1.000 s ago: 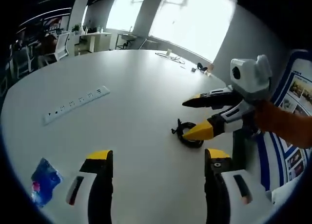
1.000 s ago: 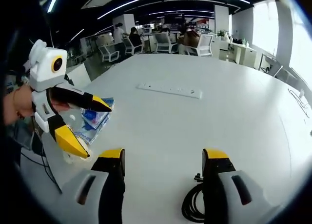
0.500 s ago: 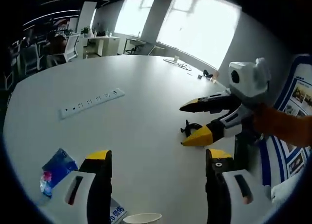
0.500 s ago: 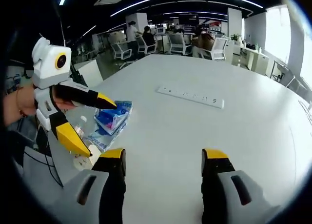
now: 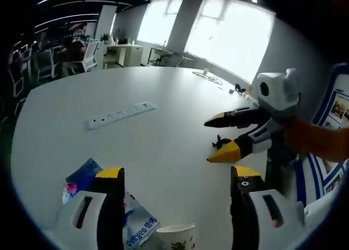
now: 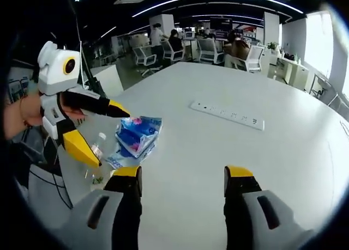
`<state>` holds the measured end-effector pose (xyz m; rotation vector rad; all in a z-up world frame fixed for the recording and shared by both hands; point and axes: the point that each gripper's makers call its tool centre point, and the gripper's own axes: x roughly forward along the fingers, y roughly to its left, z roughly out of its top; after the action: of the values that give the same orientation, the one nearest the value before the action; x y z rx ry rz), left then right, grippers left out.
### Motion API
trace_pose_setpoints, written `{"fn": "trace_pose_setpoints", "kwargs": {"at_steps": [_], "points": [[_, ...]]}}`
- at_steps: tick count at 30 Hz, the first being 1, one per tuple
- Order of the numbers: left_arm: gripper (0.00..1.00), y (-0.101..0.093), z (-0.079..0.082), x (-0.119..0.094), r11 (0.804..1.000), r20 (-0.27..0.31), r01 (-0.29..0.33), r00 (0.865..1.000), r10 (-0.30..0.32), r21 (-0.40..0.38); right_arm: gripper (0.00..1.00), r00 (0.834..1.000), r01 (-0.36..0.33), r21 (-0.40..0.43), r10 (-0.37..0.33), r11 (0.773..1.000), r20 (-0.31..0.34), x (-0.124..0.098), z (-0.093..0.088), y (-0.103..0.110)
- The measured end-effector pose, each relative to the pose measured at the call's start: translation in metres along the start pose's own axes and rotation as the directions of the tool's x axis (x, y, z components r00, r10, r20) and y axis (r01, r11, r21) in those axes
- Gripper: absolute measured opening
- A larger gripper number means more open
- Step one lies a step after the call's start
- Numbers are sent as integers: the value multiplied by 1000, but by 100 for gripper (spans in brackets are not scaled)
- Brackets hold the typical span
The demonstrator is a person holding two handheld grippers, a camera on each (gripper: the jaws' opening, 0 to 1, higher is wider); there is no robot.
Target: Arrange the tabletop items into an orderly group along one side of the table until the central work area is clear of visible clutter.
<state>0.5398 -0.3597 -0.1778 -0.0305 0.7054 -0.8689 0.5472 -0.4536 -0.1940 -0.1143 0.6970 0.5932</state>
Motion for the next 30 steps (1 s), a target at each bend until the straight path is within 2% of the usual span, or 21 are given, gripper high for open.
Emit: {"fn": "trace_pose_setpoints", "kwargs": {"at_steps": [6, 19, 30], "points": [[81, 17, -7, -17, 999, 4, -33, 999, 33, -15, 59, 1000, -18, -11, 18, 1000, 2, 8, 6, 12], [80, 66, -28, -56, 991, 2, -124, 992, 124, -57, 57, 997, -73, -37, 73, 997, -5, 34, 17, 47], [79, 103, -45, -68, 983, -19, -166, 986, 165, -75, 55, 992, -121, -52, 119, 991, -29, 64, 22, 78]]}}
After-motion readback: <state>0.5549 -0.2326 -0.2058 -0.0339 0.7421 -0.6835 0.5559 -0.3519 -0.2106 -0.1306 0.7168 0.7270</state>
